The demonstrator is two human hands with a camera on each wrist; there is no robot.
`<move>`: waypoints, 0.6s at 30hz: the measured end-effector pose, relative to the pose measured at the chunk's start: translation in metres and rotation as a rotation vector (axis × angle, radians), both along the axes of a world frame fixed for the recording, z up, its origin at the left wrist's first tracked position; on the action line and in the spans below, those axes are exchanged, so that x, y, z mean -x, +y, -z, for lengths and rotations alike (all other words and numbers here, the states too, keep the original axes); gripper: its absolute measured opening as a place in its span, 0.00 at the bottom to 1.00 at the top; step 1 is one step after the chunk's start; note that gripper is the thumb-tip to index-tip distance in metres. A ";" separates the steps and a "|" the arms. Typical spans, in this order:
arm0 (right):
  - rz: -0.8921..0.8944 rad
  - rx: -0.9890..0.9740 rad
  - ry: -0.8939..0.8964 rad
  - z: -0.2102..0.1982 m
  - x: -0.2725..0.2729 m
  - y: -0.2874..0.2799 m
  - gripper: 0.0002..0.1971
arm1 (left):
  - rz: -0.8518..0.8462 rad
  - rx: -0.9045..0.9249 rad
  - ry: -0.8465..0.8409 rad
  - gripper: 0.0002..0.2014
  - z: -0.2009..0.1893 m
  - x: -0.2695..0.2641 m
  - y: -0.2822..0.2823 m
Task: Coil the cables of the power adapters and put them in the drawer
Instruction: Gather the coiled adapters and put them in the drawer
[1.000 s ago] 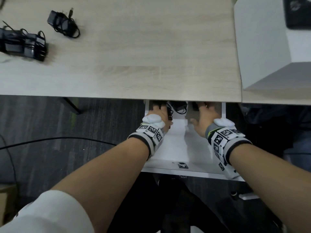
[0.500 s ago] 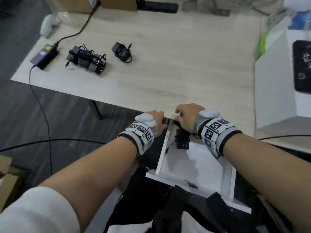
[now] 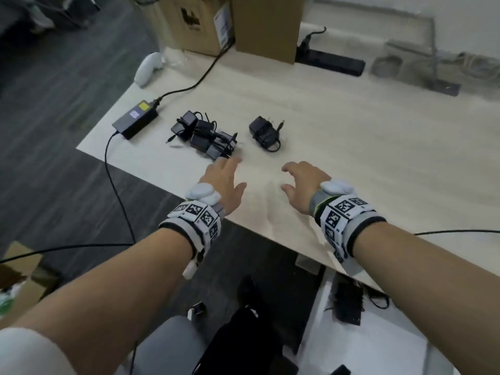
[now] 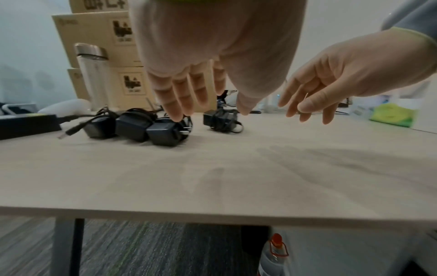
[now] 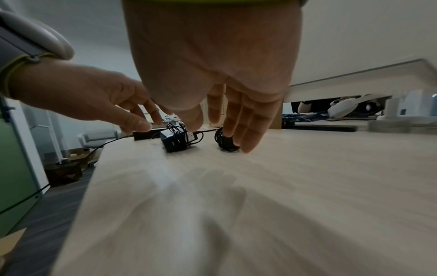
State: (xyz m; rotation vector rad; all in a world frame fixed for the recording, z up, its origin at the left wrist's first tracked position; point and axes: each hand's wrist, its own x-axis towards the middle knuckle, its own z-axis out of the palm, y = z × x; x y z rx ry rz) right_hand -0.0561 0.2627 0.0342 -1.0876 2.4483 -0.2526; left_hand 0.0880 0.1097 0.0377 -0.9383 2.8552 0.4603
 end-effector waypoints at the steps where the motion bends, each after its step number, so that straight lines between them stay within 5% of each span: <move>1: 0.009 0.019 0.005 0.002 0.003 -0.017 0.23 | -0.031 0.001 0.014 0.29 0.001 0.003 -0.013; 11: 0.295 0.135 0.014 0.032 0.032 -0.129 0.41 | -0.143 -0.040 -0.031 0.36 0.033 0.049 -0.099; 18: 0.275 0.006 0.028 0.050 0.050 -0.150 0.42 | -0.101 -0.100 -0.062 0.35 0.046 0.063 -0.104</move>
